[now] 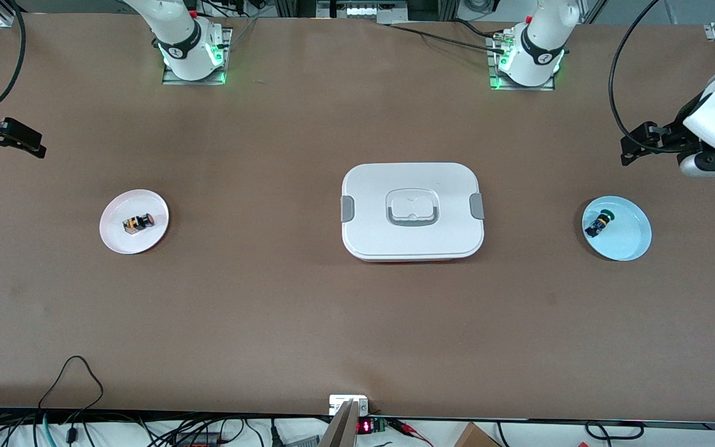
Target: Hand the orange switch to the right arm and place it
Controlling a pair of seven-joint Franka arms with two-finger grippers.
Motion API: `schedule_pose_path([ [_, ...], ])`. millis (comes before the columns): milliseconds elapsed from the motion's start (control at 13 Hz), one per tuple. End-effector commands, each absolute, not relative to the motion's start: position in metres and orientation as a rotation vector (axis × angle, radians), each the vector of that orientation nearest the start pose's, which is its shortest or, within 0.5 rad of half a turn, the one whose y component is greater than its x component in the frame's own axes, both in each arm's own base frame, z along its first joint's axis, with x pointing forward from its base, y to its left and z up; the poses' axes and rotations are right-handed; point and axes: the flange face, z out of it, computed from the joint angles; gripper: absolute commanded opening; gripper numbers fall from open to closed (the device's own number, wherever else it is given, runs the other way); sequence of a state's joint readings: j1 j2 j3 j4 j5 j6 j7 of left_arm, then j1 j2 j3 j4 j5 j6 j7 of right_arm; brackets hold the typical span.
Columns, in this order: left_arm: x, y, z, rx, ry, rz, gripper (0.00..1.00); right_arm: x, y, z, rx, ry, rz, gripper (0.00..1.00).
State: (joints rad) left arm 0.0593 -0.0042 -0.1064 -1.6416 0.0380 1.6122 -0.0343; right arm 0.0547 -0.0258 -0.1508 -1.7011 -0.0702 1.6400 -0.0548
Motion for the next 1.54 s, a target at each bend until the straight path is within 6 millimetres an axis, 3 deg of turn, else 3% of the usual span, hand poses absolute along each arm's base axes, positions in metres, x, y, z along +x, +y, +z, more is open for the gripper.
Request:
schedule_pose_path([
  [0, 0.558, -0.022, 0.600, -3.118, 0.050, 0.030, 1.00, 0.542, -0.061, 0.600, -3.197, 0.035, 0.021, 1.00],
  [385, 0.558, -0.022, 0.598, -3.118, 0.050, 0.035, 1.00, 0.553, -0.057, 0.606, -3.198, 0.044, -0.010, 1.00],
  [615, 0.558, -0.022, 0.598, -3.118, 0.050, 0.035, 1.00, 0.555, -0.040, 0.604, -3.199, -0.003, -0.002, 1.00],
  [1462, 0.559, -0.021, 0.602, -3.119, 0.047, 0.023, 1.00, 0.556, -0.044, 0.607, -3.198, 0.005, -0.016, 1.00],
])
